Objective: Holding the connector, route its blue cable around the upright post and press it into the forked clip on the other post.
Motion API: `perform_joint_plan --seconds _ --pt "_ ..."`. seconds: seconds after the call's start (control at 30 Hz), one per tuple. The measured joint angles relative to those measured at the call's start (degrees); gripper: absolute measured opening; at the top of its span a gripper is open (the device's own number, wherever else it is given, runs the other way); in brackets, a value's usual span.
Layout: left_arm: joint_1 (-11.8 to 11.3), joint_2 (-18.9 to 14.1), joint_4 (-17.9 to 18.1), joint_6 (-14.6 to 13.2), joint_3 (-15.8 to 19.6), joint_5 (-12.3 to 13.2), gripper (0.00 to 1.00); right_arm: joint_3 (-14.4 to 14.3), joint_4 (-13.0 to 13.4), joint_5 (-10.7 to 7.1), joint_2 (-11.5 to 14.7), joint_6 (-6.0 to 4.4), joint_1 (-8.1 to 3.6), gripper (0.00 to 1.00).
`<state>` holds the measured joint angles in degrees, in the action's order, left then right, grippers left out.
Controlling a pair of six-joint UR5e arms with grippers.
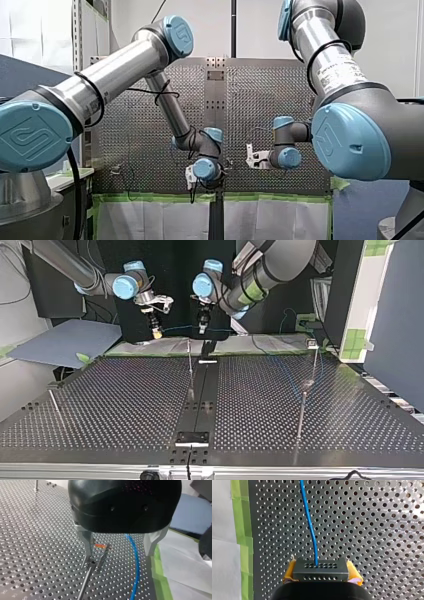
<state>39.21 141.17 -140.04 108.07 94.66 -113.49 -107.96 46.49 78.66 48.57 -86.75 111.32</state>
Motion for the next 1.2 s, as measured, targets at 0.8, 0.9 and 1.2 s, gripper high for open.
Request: perform_joint_plan --seconds 0.8,0.9,1.2 --pt "-3.9 5.1 -2.1 2.2 -6.8 2.5 1.0 0.0 0.6 -0.38 0.0 -0.58 0.34 0.0" --pt "-4.6 5.9 -3.2 1.7 -7.6 2.5 1.0 0.0 0.9 -0.41 0.0 -0.89 0.35 0.0" --pt "-5.6 6.2 -6.2 -1.2 -8.0 0.9 0.6 0.0 1.1 -0.42 0.0 -1.15 0.35 0.0"
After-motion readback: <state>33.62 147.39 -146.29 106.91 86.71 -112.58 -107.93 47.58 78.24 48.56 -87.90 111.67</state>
